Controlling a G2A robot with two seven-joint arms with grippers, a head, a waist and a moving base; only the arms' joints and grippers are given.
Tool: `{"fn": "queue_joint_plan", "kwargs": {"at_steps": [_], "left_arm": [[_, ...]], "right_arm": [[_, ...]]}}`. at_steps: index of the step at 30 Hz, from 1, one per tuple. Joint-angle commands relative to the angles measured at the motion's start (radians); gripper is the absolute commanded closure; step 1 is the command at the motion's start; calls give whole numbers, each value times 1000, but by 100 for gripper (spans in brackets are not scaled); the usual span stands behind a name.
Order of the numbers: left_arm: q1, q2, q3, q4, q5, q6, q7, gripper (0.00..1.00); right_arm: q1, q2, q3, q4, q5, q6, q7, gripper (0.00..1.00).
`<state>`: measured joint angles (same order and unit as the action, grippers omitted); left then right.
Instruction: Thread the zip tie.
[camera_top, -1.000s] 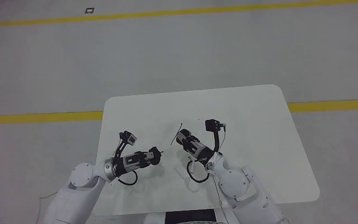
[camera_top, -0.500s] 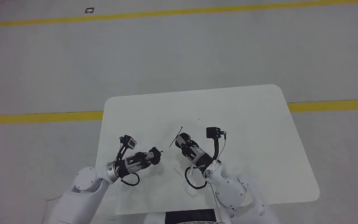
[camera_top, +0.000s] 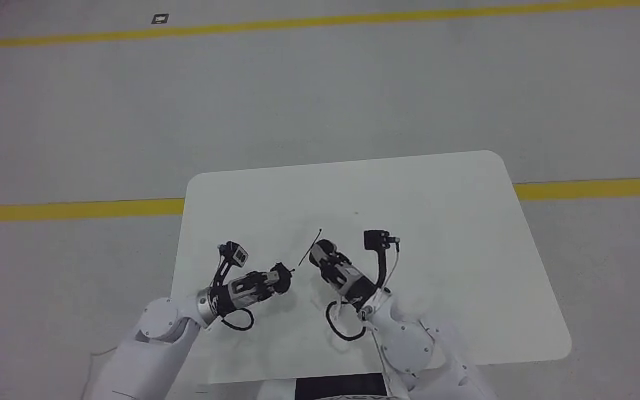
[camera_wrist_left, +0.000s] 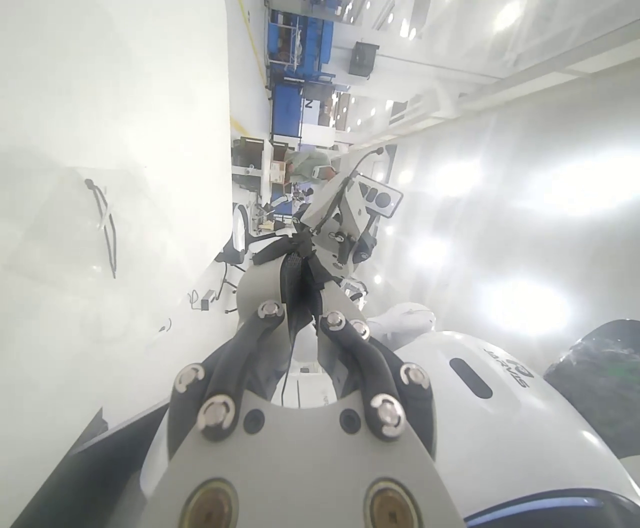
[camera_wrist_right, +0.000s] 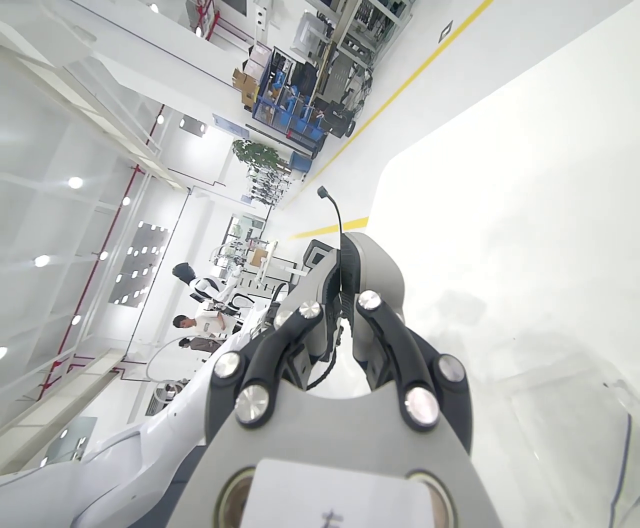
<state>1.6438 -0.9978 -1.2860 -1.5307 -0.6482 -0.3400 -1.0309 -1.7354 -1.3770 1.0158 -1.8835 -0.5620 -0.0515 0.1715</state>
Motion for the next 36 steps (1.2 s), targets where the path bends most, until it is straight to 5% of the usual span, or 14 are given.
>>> {"fn": "queue_joint_plan", "kwargs": {"at_steps": [1, 36], "left_arm": [[0, 0, 0, 0, 0, 0, 0, 100], [0, 0, 0, 0, 0, 0, 0, 100]], "right_arm": [[4, 0, -8, 1, -19, 9, -6, 100], [13, 11, -64, -17, -84, 98, -18, 100]]}}
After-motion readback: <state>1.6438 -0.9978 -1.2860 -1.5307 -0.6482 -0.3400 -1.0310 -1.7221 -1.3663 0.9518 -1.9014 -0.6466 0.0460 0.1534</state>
